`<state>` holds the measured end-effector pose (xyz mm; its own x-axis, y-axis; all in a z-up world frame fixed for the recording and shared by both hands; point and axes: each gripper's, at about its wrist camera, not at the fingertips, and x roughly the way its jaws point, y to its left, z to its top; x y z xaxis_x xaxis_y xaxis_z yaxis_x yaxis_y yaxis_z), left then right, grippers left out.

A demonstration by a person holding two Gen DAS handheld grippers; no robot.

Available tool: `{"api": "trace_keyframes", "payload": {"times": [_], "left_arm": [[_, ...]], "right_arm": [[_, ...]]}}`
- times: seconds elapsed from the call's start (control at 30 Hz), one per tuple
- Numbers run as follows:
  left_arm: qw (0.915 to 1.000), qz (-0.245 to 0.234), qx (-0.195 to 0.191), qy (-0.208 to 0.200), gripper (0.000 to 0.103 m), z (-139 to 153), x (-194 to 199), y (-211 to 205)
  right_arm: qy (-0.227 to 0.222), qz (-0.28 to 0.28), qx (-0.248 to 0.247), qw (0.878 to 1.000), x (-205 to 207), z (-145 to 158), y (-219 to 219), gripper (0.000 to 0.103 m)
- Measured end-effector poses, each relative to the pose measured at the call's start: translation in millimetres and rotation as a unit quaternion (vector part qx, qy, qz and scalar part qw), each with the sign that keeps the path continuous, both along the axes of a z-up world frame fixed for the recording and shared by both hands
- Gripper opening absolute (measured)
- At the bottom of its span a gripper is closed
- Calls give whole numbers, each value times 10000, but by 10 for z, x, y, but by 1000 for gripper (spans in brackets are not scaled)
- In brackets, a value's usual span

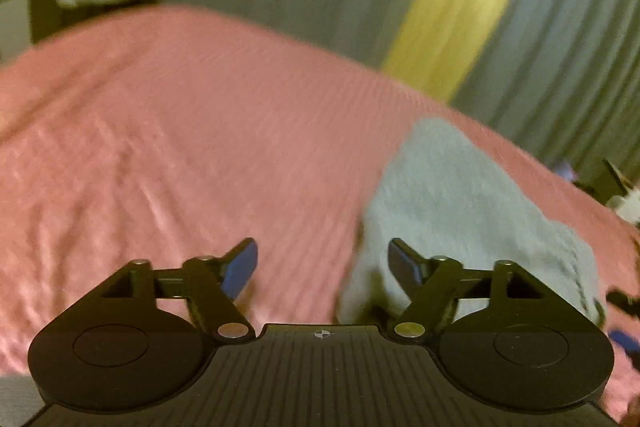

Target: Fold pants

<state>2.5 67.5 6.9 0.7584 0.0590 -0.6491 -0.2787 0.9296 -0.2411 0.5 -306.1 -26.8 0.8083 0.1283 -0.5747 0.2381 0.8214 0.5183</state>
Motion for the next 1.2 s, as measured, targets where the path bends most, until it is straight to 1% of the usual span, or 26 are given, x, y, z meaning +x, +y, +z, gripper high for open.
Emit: {"api": "trace_keyframes", "payload": {"times": [0.03,0.07,0.1,0.13,0.17,0.2,0.23,0.3,0.33,0.37,0.4,0.43,0.47,0.5,0.53,0.6,0.7,0.77,0.8,0.83,0.9,0.93,1.03,1.1,1.17,1.2], "left_arm": [[9999,65,124,-63,86,23,14,16],[9999,-2,101,-20,87,21,46,42],[9998,-173,-49,118,87,-5,116,64],[9980,-417,-303,353,86,-53,181,85],[9959,-580,-492,493,85,-94,223,94],[9943,-693,-597,545,85,-124,241,86],[9938,-760,-598,546,85,-136,258,64],[9937,-900,-415,533,86,-138,303,-7],[9934,-978,-225,560,88,-157,333,-55],[9918,-1045,71,727,89,-219,382,-117],[9891,-1043,284,1003,89,-309,440,-156],[9860,-969,354,1307,89,-405,494,-161],[9857,-896,263,1403,90,-463,510,-133],[9868,-826,165,1383,89,-458,498,-98],[9885,-745,178,1304,89,-423,474,-74],[9921,-529,186,1119,89,-350,406,9],[9947,-197,-182,996,87,-264,344,193],[9941,-235,-494,941,87,-230,343,277],[9936,-329,-585,907,87,-233,358,259],[9935,-451,-590,860,87,-195,354,231],[9939,-727,-330,766,88,-157,377,126],[9933,-874,-117,744,89,-158,417,48],[9893,-1156,431,781,90,-188,508,-153],[9858,-1308,661,815,90,-232,595,-263],[9823,-1462,830,820,91,-242,643,-342],[9808,-1510,910,827,91,-259,668,-384]], "right_arm": [[134,39,105,9998,37,-91,4,83],[325,44,173,9993,86,-166,8,84],[441,33,283,9986,119,-242,2,84],[428,-5,383,9984,113,-272,-19,86],[427,-38,493,9979,106,-280,-54,88],[416,-21,573,9975,107,-280,-87,87],[329,3,611,9976,93,-260,-93,87],[88,55,618,9980,35,-208,-83,88],[-1,110,661,9977,68,-178,-67,88],[-27,164,714,9973,68,-182,-48,90],[40,194,703,9973,76,-205,-22,92],[226,218,590,9978,110,-237,14,92],[573,211,291,9977,165,-289,71,94],[746,208,113,9969,185,-325,102,99],[723,183,134,9971,168,-322,107,99],[656,167,206,9975,138,-271,100,99],[362,204,46,9991,105,-167,90,99],[243,263,212,9991,122,-150,46,99],[277,266,312,9988,157,-152,28,99],[361,268,401,9982,198,-170,11,99],[432,347,530,9971,243,-189,9,99],[435,408,549,9967,252,-194,26,99],[467,550,311,9969,335,-192,107,99],[640,643,205,9957,411,-237,144,99],[902,743,251,9928,475,-357,116,99],[966,805,377,9913,489,-444,86,99]]}}
